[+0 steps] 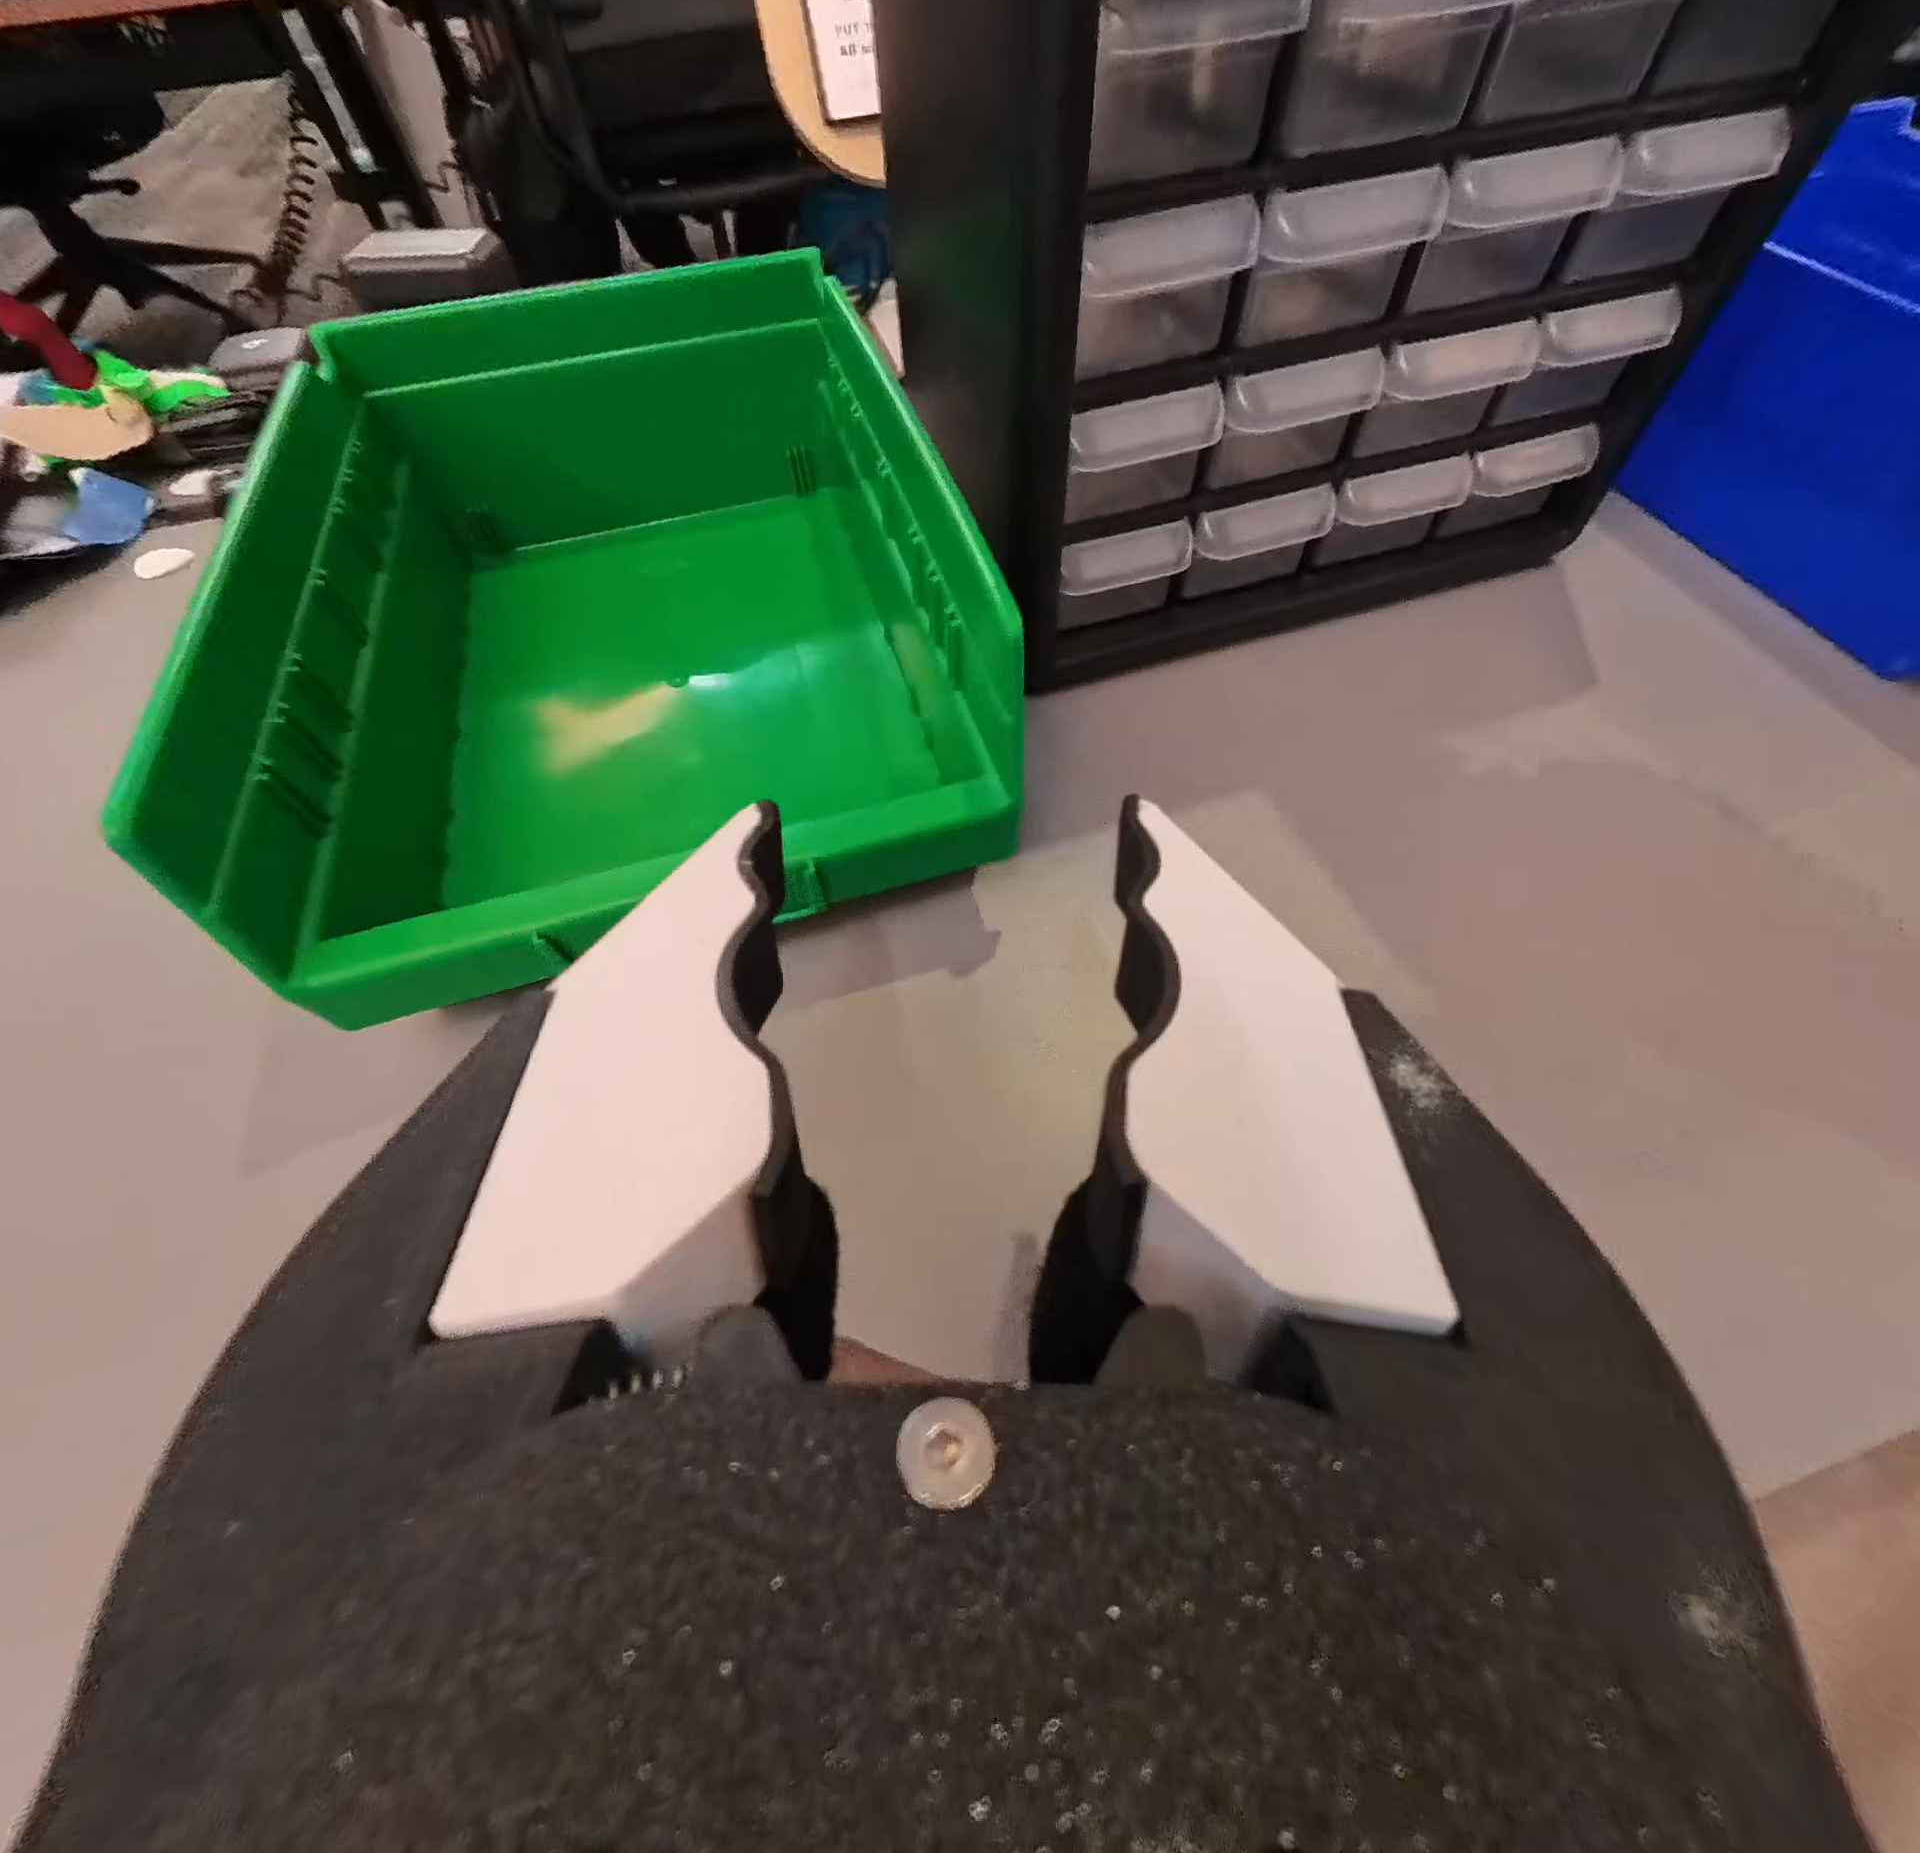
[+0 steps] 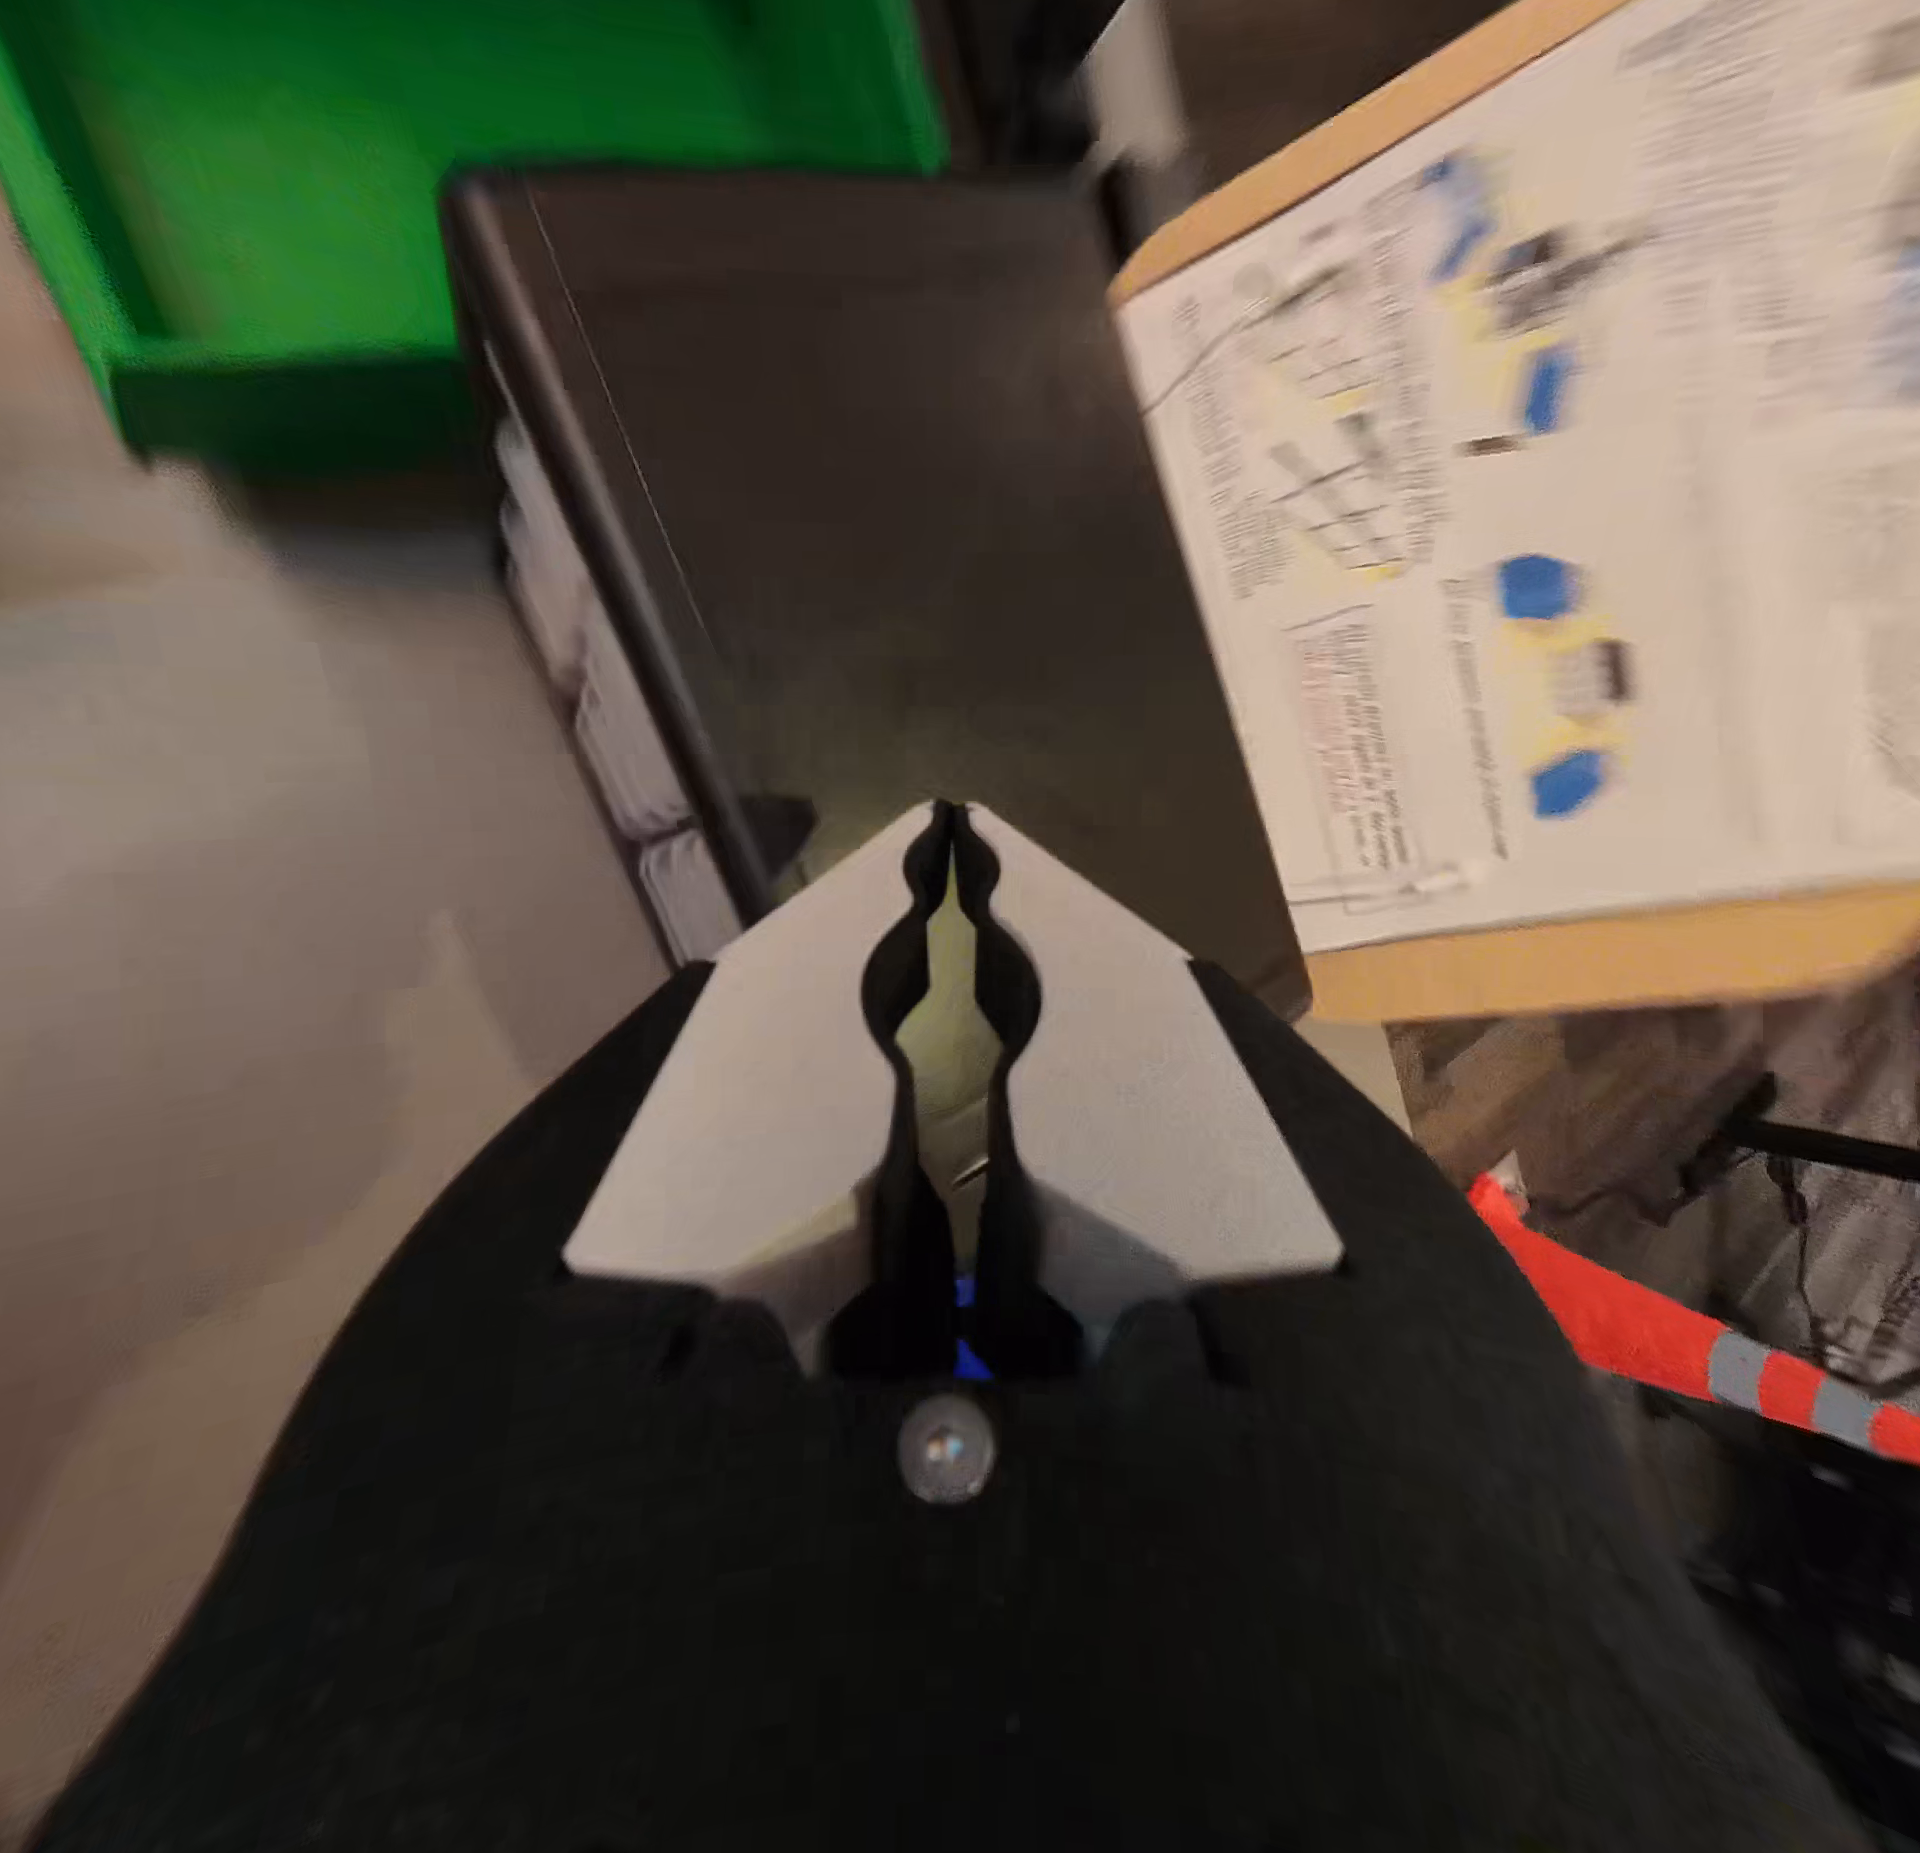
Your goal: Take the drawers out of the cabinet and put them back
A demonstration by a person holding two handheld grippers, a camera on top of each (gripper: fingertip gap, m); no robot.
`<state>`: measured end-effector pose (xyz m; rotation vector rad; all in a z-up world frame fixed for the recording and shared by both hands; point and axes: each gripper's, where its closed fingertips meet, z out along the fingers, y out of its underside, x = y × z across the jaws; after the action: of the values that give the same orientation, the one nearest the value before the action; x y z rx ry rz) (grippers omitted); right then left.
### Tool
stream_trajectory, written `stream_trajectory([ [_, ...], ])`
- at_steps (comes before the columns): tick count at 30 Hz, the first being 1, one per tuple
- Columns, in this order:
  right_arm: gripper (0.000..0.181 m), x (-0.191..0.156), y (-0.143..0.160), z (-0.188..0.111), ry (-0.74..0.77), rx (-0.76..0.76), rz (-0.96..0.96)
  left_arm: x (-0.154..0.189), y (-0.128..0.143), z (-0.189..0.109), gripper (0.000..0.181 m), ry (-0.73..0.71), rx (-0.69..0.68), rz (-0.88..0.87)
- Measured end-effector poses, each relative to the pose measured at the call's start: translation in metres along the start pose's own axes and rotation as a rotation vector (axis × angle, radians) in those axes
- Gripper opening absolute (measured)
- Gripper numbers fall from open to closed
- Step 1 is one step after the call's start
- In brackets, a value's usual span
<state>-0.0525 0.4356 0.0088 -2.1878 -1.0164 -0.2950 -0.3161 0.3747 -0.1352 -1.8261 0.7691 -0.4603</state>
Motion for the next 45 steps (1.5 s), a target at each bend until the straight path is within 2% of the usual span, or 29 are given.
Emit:
stream_trajectory([
  [2,0.000,-0.021,0.015,-0.033,0.116,0.210,0.151,0.008,0.001,-0.001,0.072,0.048,0.001,-0.019],
  [5,0.000,-0.083,0.063,-0.060,0.182,0.451,0.371,0.025,0.003,-0.001,0.078,0.120,0.002,-0.028],
  [7,0.001,-0.127,0.103,-0.064,0.227,0.509,0.490,0.032,0.009,0.000,0.083,0.134,-0.028,-0.026],
  [9,0.014,-0.167,0.139,-0.065,0.246,0.520,0.657,0.038,0.011,0.001,0.087,0.152,-0.036,-0.042],
  [11,0.024,-0.199,0.161,-0.066,0.239,0.545,0.793,0.046,0.008,0.000,0.091,0.184,-0.021,-0.066],
  [13,0.027,-0.216,0.179,-0.066,0.274,0.575,0.876,0.053,0.005,0.000,0.093,0.214,-0.007,-0.080],
  [15,0.040,-0.223,0.182,-0.069,0.276,0.553,0.836,0.057,0.004,0.000,0.089,0.221,-0.016,-0.082],
  [18,0.038,-0.216,0.190,-0.078,0.345,0.531,0.711,0.069,-0.001,-0.001,0.081,0.271,-0.008,-0.113],
  [19,0.038,-0.216,0.197,-0.074,0.345,0.529,0.743,0.078,-0.002,-0.003,0.081,0.318,-0.005,-0.131],
  [21,0.039,-0.226,0.206,-0.063,0.247,0.479,0.881,0.092,-0.010,-0.007,0.079,0.409,0.017,-0.196],
  [23,0.042,-0.234,0.201,-0.061,0.143,0.491,0.953,0.099,-0.014,-0.008,0.074,0.455,0.027,-0.225],
  [27,0.042,-0.232,0.204,-0.063,0.173,0.495,0.931,0.096,-0.006,0.000,0.073,0.412,-0.013,-0.170],
  [32,0.042,-0.232,0.210,-0.063,0.231,0.456,0.848,0.075,0.013,0.010,0.068,0.251,-0.105,-0.097],
  [34,0.043,-0.229,0.209,-0.065,0.265,0.463,0.810,0.072,0.018,0.012,0.070,0.229,-0.130,-0.068],
  [36,0.043,-0.227,0.206,-0.062,0.280,0.468,0.766,0.078,0.017,0.011,0.070,0.279,-0.126,-0.092],
  [39,0.044,-0.219,0.194,-0.060,0.312,0.518,0.590,0.089,0.018,0.009,0.072,0.360,-0.141,-0.144],
  [41,0.041,-0.204,0.195,-0.059,0.363,0.530,0.587,0.095,0.020,0.009,0.072,0.411,-0.146,-0.182],
  [45,0.042,-0.201,0.192,-0.044,0.333,0.488,0.615,0.104,0.017,0.006,0.071,0.543,-0.145,-0.290],
])
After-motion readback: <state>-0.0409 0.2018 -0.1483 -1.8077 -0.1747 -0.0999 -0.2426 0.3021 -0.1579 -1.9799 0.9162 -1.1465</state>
